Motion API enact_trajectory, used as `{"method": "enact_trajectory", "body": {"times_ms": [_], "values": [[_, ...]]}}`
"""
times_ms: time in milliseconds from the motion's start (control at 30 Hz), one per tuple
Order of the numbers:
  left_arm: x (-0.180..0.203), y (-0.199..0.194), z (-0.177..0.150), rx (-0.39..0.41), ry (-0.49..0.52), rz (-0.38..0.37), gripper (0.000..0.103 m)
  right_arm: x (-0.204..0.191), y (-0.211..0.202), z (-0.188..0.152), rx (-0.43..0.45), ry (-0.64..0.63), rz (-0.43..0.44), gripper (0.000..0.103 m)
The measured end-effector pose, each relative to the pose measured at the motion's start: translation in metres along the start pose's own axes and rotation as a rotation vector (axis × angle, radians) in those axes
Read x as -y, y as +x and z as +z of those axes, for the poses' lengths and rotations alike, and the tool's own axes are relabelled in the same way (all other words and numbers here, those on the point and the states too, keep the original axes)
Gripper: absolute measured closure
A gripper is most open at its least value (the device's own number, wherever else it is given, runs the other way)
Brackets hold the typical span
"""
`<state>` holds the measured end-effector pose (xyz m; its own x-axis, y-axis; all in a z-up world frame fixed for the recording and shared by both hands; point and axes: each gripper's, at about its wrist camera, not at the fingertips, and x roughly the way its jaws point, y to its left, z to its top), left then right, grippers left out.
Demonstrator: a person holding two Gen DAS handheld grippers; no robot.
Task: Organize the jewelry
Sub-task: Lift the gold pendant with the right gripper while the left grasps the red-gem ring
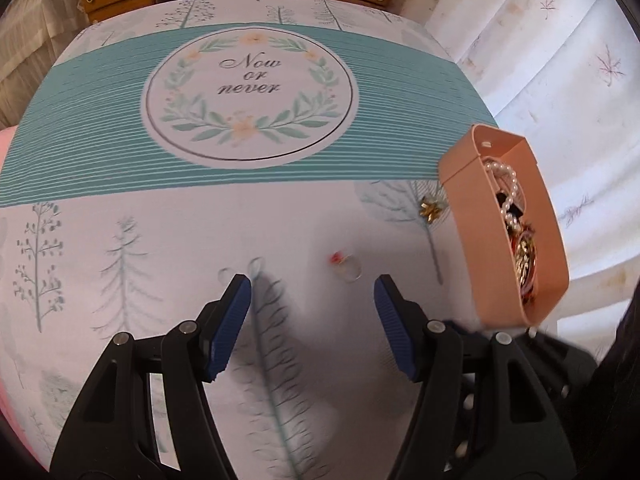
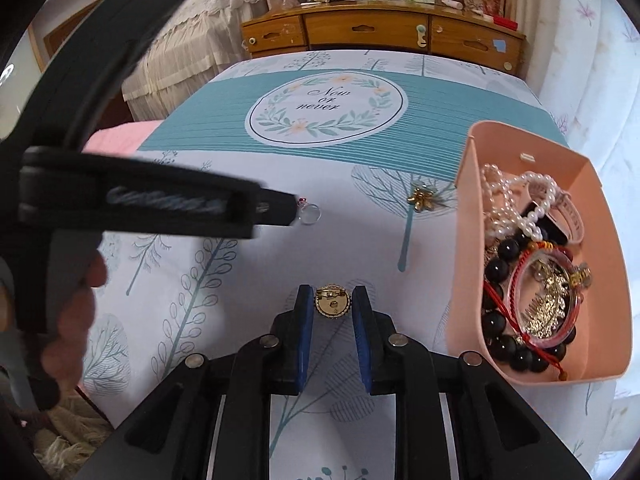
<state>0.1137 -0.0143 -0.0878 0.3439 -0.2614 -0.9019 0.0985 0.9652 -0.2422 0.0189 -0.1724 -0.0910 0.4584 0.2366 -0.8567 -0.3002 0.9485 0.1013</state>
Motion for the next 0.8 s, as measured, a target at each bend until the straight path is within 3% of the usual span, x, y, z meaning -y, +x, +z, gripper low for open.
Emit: {"method": "enact_trajectory", "body": {"times_ms": [200, 433, 533, 567, 600, 800], "values": [[0.012, 0.009, 0.01, 0.007, -0.071, 0.055, 0.043, 0.007, -0.006, -0.004, 0.01, 0.022, 0.026, 0.084], [0.017, 0.021, 0.016, -0.038, -0.13, 0.121, 0.064, 0.019, -0.01, -0.01, 0.015, 0.067, 0.058, 0.084], [0.023, 0.023, 0.017, -0.046, -0.121, 0.132, 0.079, 0.022, -0.011, -0.011, 0.021, 0.074, 0.066, 0.084], [0.024, 0.023, 0.017, -0.048, -0.117, 0.128, 0.09, 0.022, -0.012, -0.011, 0.021, 0.074, 0.067, 0.084], [0.025, 0.024, 0.016, -0.059, -0.115, 0.115, 0.094, 0.023, -0.013, -0.013, 0.022, 0.076, 0.07, 0.084], [0.013, 0.014, 0.018, -0.072, -0.167, 0.035, 0.099, 0.03, -0.018, -0.016, 0.029, 0.101, 0.088, 0.084]]}}
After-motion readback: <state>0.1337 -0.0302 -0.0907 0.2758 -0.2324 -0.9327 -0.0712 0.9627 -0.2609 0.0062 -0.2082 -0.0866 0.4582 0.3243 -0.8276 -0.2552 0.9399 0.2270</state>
